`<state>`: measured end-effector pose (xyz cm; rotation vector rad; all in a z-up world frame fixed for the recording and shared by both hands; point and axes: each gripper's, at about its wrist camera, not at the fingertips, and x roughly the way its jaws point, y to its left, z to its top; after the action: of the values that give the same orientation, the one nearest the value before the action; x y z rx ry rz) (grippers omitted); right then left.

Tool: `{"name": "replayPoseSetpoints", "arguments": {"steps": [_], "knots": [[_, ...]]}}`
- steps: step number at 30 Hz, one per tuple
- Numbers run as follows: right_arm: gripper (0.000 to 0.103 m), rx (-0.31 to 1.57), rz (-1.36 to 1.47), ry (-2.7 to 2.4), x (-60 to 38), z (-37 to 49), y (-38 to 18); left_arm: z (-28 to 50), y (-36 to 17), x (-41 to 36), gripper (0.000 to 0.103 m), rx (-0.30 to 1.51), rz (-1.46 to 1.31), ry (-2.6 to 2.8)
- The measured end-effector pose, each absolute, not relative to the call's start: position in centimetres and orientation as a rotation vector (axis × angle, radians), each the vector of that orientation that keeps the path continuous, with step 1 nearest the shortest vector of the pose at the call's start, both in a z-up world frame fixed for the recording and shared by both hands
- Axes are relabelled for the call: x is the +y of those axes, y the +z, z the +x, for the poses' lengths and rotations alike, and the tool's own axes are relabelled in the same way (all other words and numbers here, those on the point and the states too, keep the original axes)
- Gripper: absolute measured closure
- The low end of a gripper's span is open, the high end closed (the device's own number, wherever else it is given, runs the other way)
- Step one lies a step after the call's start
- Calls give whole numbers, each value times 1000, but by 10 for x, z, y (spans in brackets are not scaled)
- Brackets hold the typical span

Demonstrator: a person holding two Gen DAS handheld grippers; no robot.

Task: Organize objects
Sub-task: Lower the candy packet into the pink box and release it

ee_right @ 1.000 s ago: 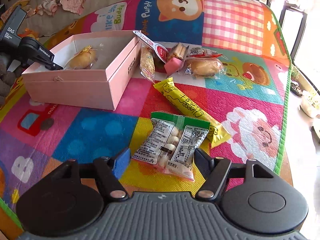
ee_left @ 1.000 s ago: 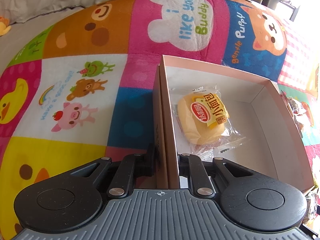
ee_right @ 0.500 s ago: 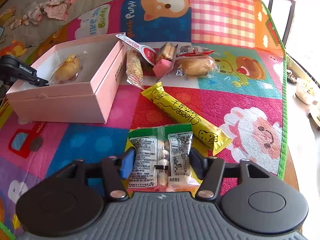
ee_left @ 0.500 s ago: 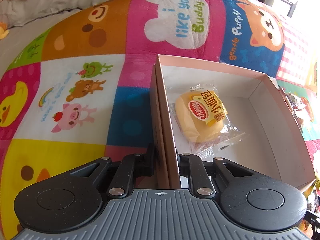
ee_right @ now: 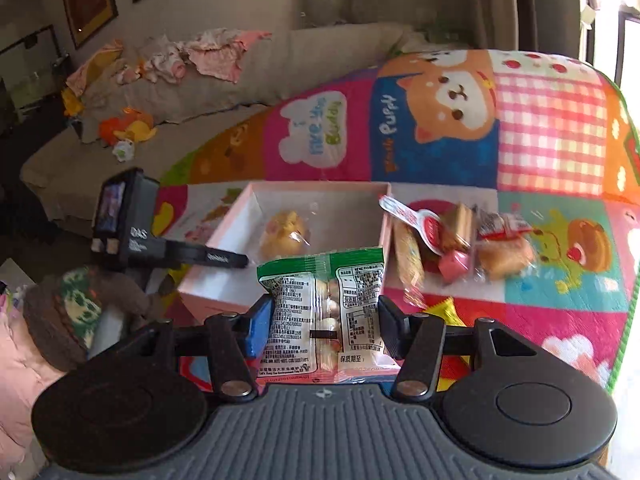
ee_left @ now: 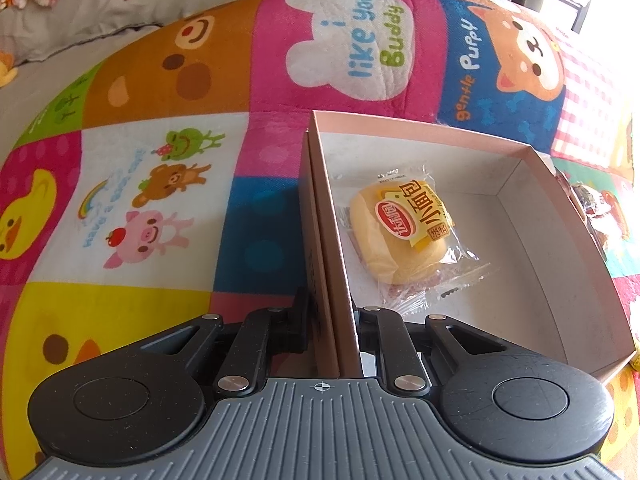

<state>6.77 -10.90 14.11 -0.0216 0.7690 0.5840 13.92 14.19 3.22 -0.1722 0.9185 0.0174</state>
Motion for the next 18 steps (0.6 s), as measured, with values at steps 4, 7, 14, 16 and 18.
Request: {"name": "replayPoseSetpoints", "arguments": {"steps": [4,7,14,16,18], "knots": [[48,791,-24,600,-62,102,132,138,31,144,86,913,-176,5],[48,846,-14,596,-38,121,117,138,31,145,86,913,-177,-5],[46,890,51,615,-39,137,100,137,30,147,85,907,-187,-16],[42,825,26,564,-55,141,111,137,30,147,85,904,-188,-18],[34,768,26,486,-81,154,124,137,30,147,84,904,-187,-23]]}}
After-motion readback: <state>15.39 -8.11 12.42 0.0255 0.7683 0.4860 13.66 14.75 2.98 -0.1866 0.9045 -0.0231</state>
